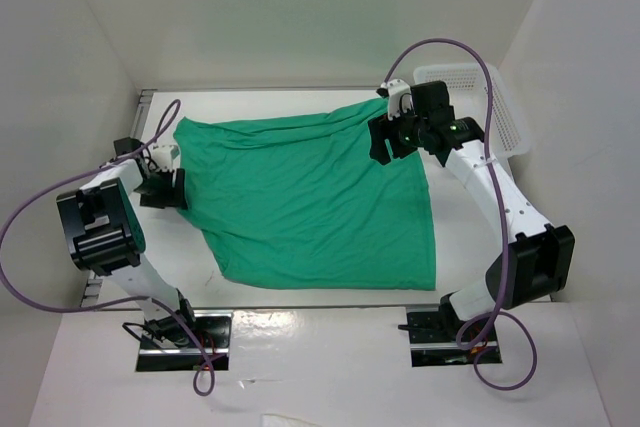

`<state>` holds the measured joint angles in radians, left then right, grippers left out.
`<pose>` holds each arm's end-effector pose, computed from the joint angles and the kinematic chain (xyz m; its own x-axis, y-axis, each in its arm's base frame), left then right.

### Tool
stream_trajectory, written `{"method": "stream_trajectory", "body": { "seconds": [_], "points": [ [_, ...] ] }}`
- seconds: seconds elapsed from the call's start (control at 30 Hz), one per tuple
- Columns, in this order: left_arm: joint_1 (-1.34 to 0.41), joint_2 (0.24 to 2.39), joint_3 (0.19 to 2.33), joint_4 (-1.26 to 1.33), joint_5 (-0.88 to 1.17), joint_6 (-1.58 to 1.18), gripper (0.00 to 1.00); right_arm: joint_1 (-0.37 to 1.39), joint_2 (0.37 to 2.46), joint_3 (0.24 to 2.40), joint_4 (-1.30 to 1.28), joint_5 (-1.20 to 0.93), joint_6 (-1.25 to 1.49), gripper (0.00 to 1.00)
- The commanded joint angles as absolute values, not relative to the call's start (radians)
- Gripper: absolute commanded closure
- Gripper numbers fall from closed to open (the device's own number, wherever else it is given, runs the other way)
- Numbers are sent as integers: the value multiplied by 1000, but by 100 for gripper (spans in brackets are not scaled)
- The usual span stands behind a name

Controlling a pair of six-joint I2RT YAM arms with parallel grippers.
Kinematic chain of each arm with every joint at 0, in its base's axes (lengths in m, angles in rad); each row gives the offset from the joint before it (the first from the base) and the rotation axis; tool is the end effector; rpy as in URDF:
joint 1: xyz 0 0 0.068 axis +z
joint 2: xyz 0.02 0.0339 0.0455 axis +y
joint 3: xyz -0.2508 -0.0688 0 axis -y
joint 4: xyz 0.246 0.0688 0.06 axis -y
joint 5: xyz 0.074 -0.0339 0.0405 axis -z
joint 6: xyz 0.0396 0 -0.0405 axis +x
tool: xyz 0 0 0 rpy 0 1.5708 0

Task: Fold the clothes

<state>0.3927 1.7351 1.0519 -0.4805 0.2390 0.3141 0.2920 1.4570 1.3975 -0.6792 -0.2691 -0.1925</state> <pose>0.3124 0.1192 0.1489 -0.8950 -0.0458 -0.4437 -0.0091 0.9964 -0.0844 0.3069 0.1032 0.3324 -0.5438 -0.3560 -0.7599 -0.5805 0.8135 0.0343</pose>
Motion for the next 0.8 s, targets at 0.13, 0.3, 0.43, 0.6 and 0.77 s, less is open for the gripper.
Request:
{"method": "stream_trajectory", "body": {
  "seconds": [0.13,0.3,0.43,0.6,0.77],
  "points": [
    [397,1819,1150,-529,425,321,33,291,1433,1385,-614,-276,-210,26],
    [397,1882,1196,-549,434,321,57,291,1424,1385,-614,-267,-210,26],
    [397,1898,1253,-584,401,295,100,291,1424,1376,-604,-267,-210,26],
    [310,1725,1397,-632,177,250,100,291,1424,1376,-604,-267,-210,26],
    [97,1657,1636,-730,92,201,100,291,1424,1376,-604,-258,-210,26]
  ]
}}
